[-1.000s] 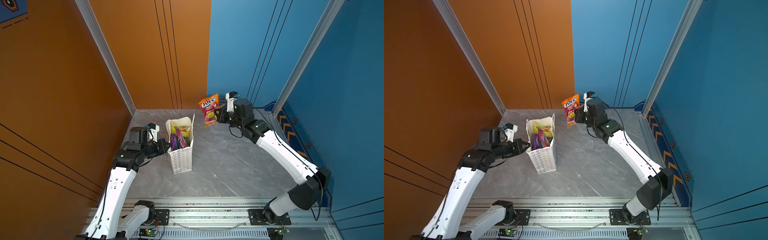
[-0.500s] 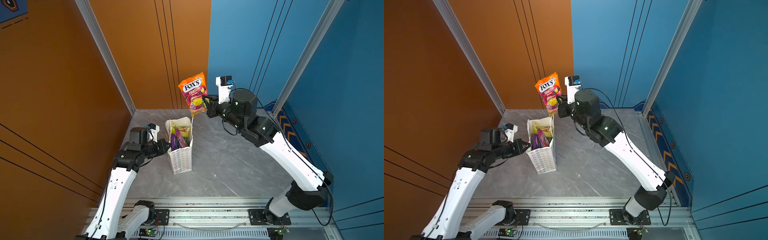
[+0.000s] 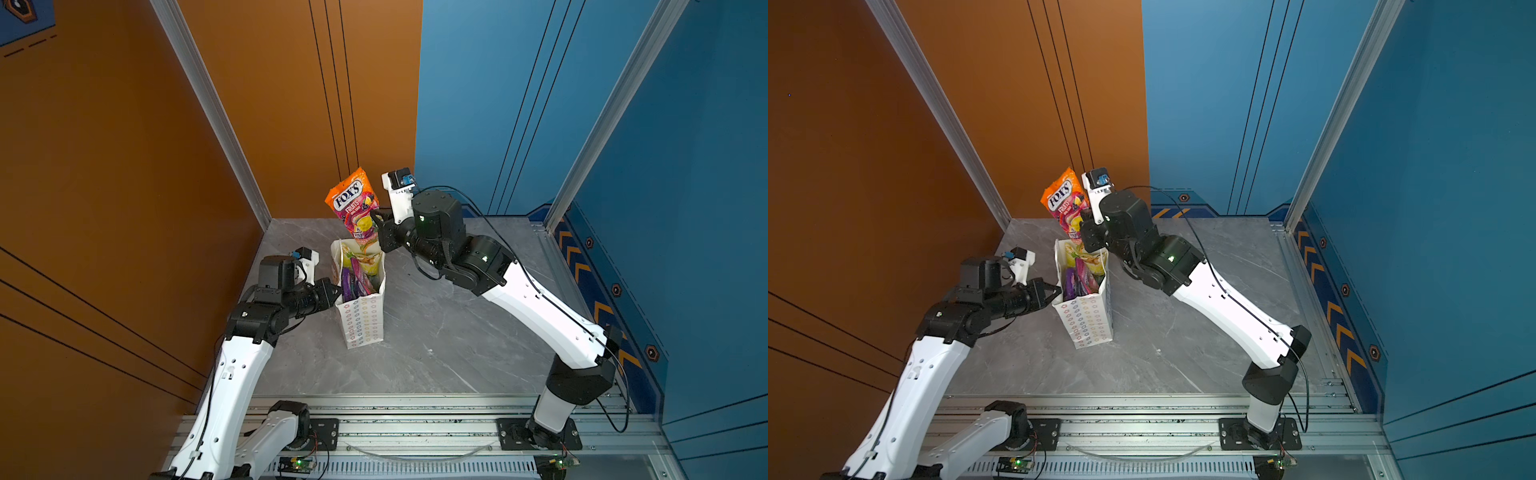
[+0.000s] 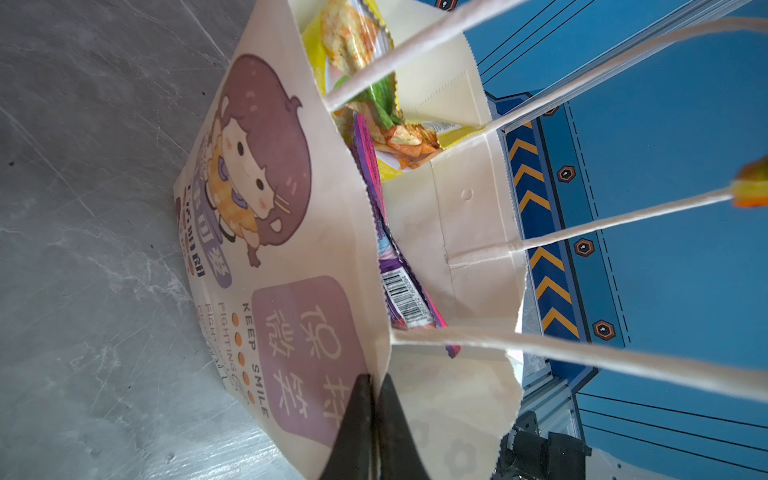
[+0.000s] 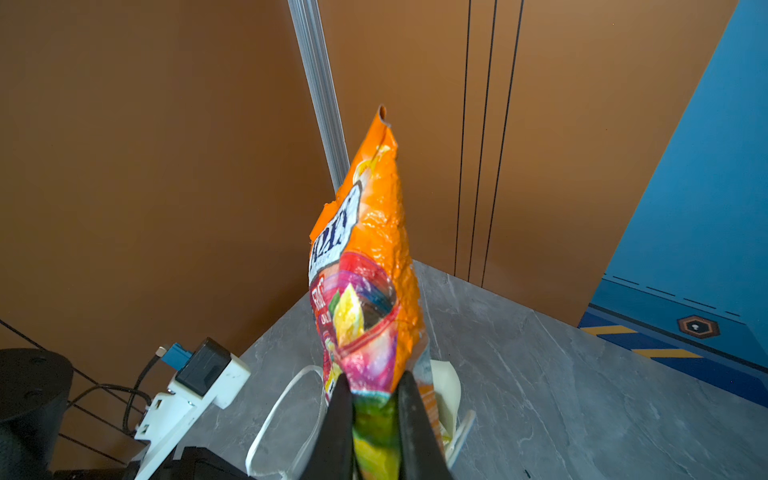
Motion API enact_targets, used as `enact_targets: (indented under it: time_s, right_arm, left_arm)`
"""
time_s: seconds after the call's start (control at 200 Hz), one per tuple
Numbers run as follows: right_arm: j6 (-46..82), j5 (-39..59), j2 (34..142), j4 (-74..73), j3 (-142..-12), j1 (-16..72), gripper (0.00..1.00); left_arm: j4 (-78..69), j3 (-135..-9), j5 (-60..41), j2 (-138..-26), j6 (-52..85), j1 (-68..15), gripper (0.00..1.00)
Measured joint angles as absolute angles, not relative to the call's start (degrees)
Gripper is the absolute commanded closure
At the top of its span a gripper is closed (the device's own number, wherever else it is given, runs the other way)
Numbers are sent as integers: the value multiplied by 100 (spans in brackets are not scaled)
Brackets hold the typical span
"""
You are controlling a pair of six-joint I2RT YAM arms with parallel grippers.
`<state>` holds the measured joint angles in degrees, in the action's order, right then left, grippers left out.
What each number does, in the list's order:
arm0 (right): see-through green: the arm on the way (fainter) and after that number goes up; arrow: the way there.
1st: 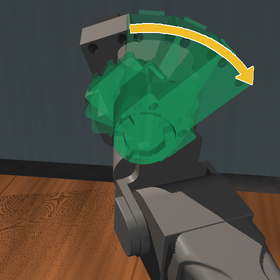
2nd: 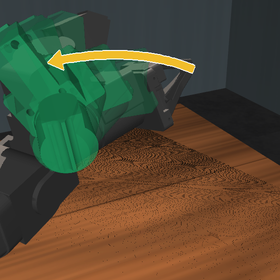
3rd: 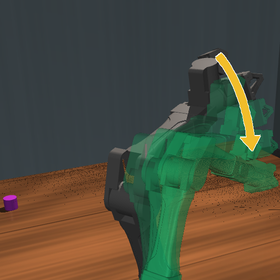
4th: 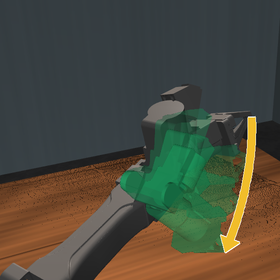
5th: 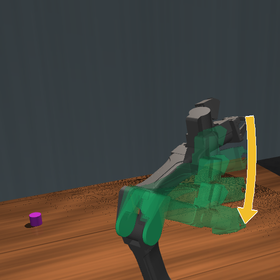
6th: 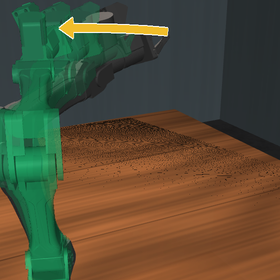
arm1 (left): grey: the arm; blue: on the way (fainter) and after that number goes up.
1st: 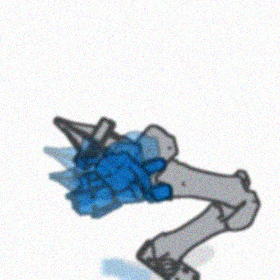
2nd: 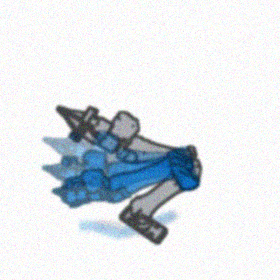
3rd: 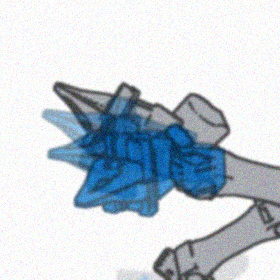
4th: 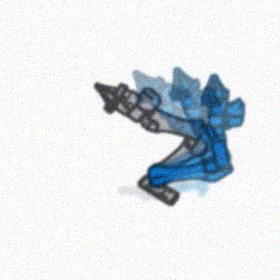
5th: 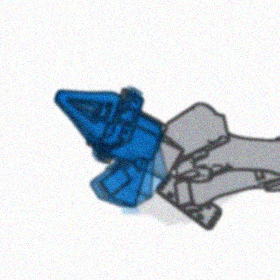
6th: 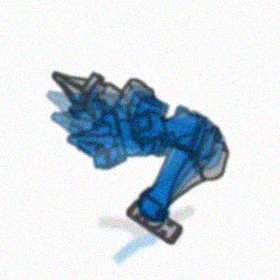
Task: Place the snacks into the paper bag
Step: 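Lower the orange packet into the bag held by the left gripper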
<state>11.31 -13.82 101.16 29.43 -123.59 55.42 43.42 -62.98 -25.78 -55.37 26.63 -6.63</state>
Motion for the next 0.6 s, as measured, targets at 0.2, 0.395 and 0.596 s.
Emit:
enact_targets:
  time_s: [0.2, 0.395, 0.596]
  right_arm:
    - [1133, -1490, 10114, 3057, -12309, 5572, 100]
    - [1138, -1535, 10084, 3105, -11856, 5601, 100]
    - [1138, -1662, 10060, 3277, -11511, 5706, 100]
  left_arm:
    - [4342, -6298, -2576, -5533, 2689, -663, 92]
    - [4335, -6274, -2576, -5505, 2707, -637, 92]
    - [4320, -6274, -2576, -5505, 2709, -637, 92]
